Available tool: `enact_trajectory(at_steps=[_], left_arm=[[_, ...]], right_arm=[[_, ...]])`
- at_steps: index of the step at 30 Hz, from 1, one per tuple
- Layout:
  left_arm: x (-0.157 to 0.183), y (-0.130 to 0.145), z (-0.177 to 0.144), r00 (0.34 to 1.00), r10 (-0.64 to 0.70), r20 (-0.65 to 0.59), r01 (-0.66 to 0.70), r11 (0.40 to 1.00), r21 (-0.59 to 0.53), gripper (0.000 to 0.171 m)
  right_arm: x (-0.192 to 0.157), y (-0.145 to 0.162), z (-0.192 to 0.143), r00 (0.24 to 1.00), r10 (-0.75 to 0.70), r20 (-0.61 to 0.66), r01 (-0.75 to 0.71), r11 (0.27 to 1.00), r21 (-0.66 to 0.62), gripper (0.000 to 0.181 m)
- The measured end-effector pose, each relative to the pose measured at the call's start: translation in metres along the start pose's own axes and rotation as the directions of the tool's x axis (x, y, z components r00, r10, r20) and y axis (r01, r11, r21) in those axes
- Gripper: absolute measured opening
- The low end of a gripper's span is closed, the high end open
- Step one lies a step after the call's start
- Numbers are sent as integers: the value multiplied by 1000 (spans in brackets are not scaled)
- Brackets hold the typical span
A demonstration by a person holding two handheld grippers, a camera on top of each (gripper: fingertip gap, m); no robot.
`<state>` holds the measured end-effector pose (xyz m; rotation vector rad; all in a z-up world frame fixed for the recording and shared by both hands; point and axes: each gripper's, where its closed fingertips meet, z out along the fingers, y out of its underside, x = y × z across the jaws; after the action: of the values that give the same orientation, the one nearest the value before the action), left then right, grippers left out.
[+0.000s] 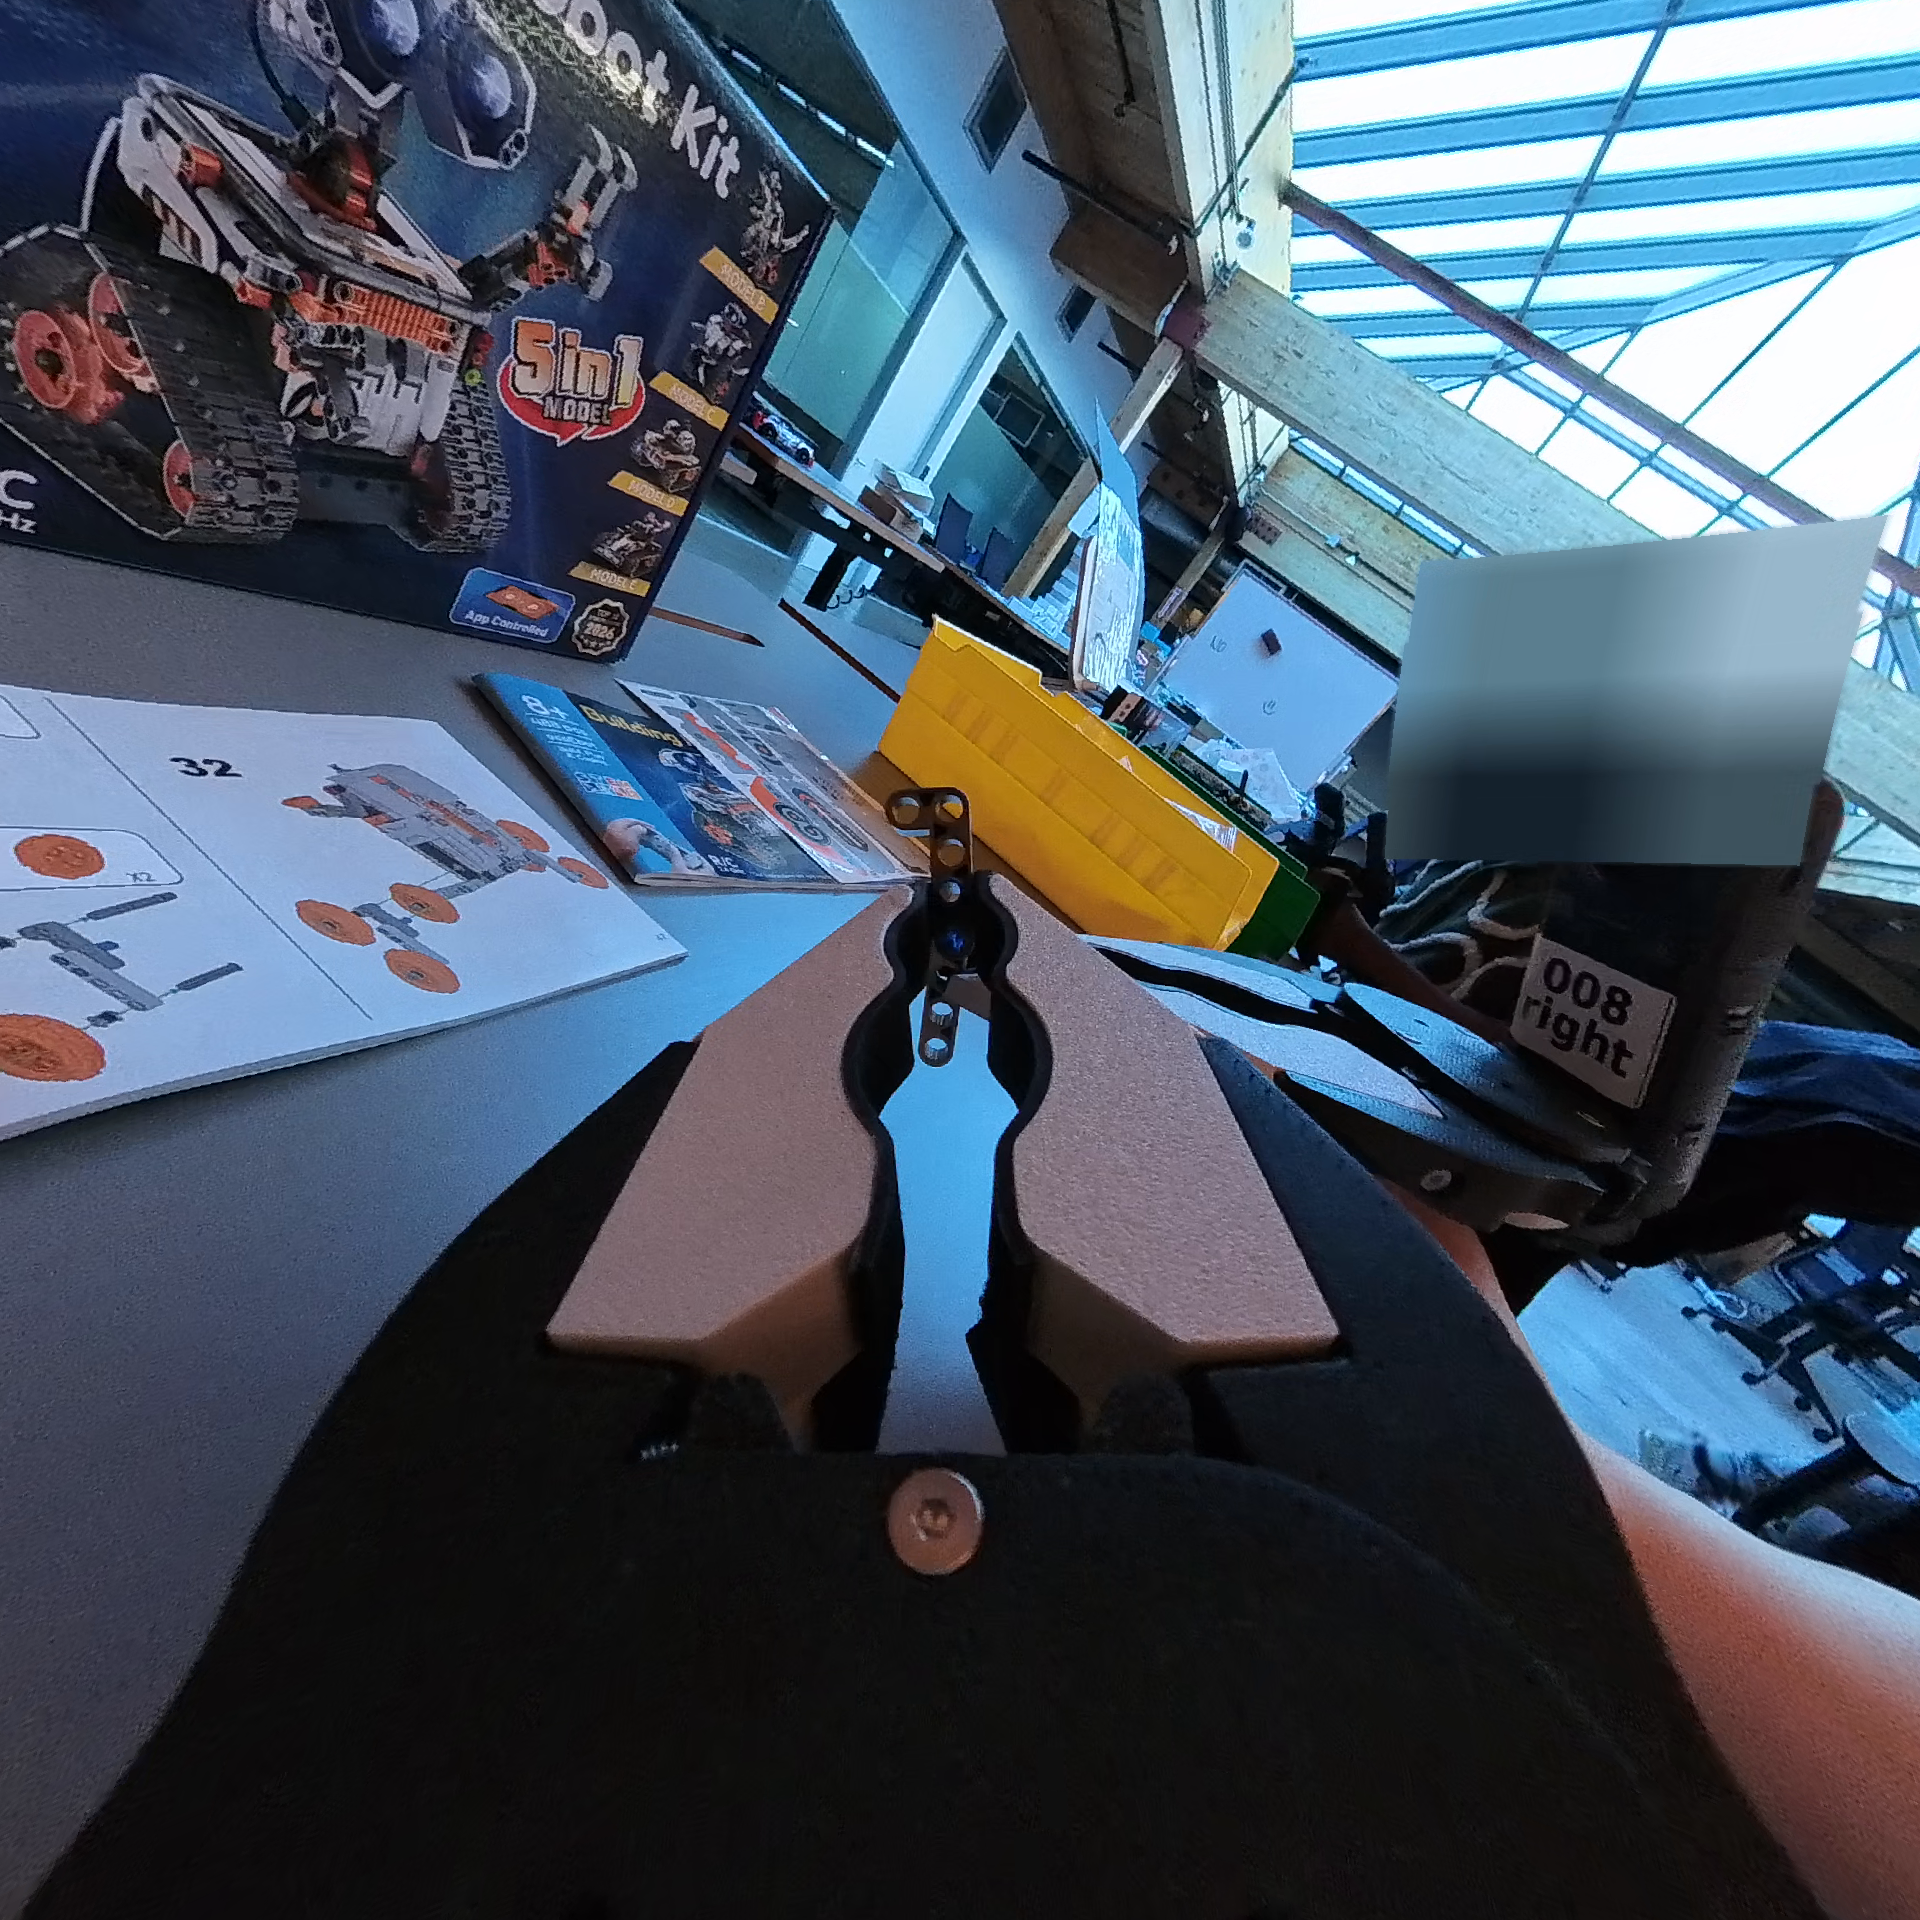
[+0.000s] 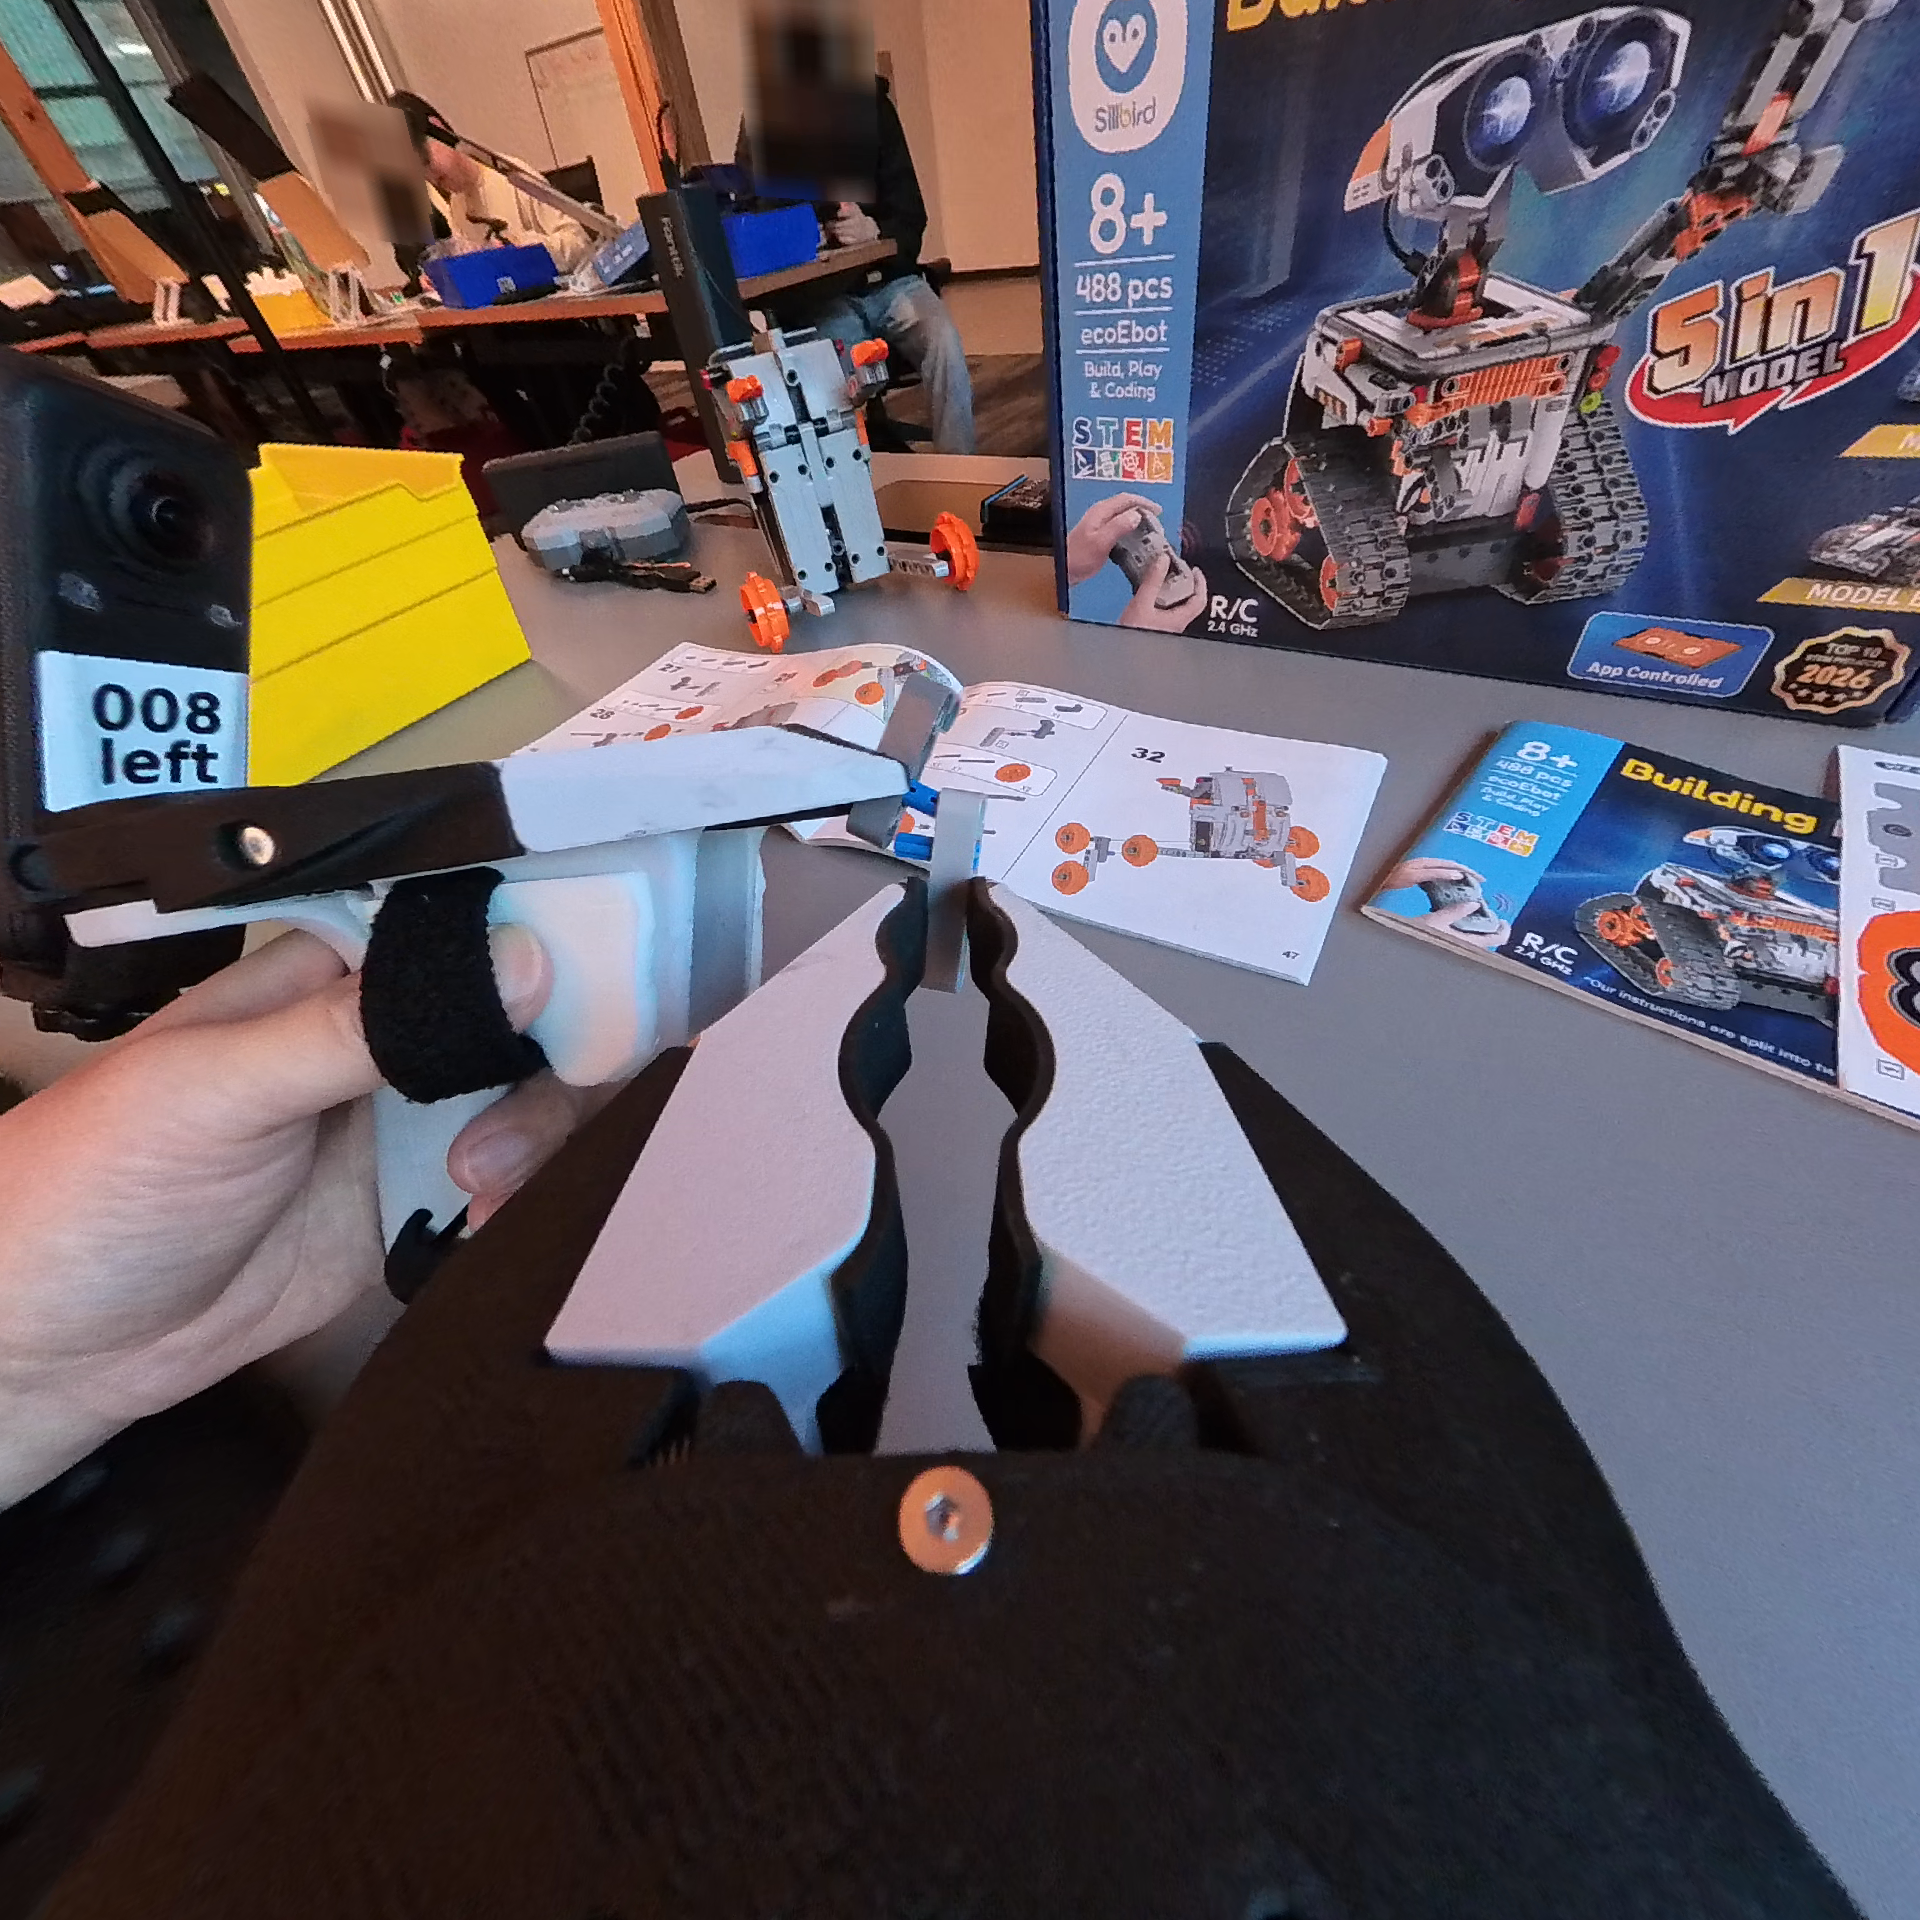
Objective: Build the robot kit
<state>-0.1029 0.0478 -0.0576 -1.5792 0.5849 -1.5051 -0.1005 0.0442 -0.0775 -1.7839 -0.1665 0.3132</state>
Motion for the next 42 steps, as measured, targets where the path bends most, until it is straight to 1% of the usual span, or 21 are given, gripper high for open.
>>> enact_trajectory(at_steps=[2, 6, 19, 23, 30, 39, 42], left_arm=[[1, 0, 0, 1000, 10, 2, -10, 1000, 2, 4], [3, -1, 1, 997, 72, 21, -72, 997, 2, 4], [6, -2, 2, 989, 144, 37, -144, 990, 4, 4], [6, -2, 3, 991, 131, 34, -131, 991, 9, 4], [7, -3, 4, 994, 109, 18, -109, 994, 20, 4], [3, -7, 3, 1000, 25, -6, -24, 999, 47, 4], [2, -7, 3, 1000, 28, 1, -28, 998, 51, 4]], right_arm=[[0, 0, 0, 1000, 6, 1, -6, 1000, 3, 6], [0, -2, -1, 1000, 12, 4, -12, 1000, 10, 7], [1, -4, -3, 1000, 12, -5, -12, 1000, 27, 7], [1, -5, -2, 1000, -13, -20, 13, 1000, 25, 7], [2, -6, -3, 1000, 21, -10, -21, 999, 38, 7], [1, -8, 0, 992, 122, 13, -123, 991, 61, 6], [1, -9, 0, 991, 134, 18, -135, 989, 66, 6]])
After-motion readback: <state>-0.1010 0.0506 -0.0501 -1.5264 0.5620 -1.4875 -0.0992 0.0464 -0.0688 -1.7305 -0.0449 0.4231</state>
